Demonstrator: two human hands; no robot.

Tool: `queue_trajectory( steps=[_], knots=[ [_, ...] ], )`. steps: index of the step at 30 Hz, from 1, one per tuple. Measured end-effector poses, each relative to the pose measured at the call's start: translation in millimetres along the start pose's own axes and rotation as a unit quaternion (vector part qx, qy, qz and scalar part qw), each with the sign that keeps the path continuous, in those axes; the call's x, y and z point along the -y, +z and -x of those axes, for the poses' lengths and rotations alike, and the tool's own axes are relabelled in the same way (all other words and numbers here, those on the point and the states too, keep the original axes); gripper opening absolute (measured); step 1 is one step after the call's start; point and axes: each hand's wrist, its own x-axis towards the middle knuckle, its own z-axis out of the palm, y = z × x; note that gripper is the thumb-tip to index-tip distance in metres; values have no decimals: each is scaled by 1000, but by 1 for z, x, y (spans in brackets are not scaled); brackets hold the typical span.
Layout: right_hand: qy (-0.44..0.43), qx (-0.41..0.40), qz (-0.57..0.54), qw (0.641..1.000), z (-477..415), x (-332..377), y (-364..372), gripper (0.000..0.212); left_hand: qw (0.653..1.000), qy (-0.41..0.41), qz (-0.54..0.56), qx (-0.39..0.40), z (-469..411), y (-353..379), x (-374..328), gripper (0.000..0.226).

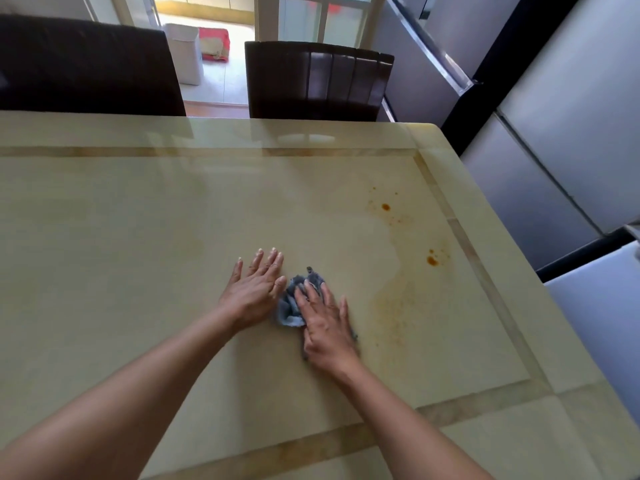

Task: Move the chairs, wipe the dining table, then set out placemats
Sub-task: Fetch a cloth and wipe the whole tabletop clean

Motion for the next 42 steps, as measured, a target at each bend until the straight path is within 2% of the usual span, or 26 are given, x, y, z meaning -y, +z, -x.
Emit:
queue_trajectory(
  steps=[5, 10, 14, 17, 23, 29, 36, 38, 40, 42],
  knots=[
    [12, 34, 31, 999, -1, -16, -18, 80, 1000, 6, 1, 13, 37, 22, -5, 55],
    [146, 12, 64, 987, 19, -83, -49, 84, 999, 26, 4, 19, 61, 33, -13, 54],
    [213, -13, 35, 976, 40, -91, -48, 77, 999, 26, 18, 27, 76, 38, -11, 54],
    [190, -5, 27, 981, 49, -60, -30, 72, 999, 20, 28, 31, 86, 39, -8, 54],
    [31, 46, 26, 998, 94, 12, 19, 66, 998, 17, 44, 40, 103, 48, -19, 54],
    [-20, 48, 137, 989, 120, -2, 13, 67, 999, 16, 27, 43, 123, 68, -34, 55],
    [108, -30, 234, 966, 154, -78, -27, 58, 998, 16, 6, 53, 147, 79, -36, 55],
    [136, -29, 197, 970, 160, -88, -33, 58, 998, 15, 4, 54, 154, 80, -36, 55],
    [162, -14, 111, 980, 161, -83, -31, 55, 998, 15, 6, 55, 162, 81, -36, 54],
    [146, 8, 65, 987, 165, -66, -24, 49, 998, 16, 8, 54, 171, 83, -37, 54]
  ],
)
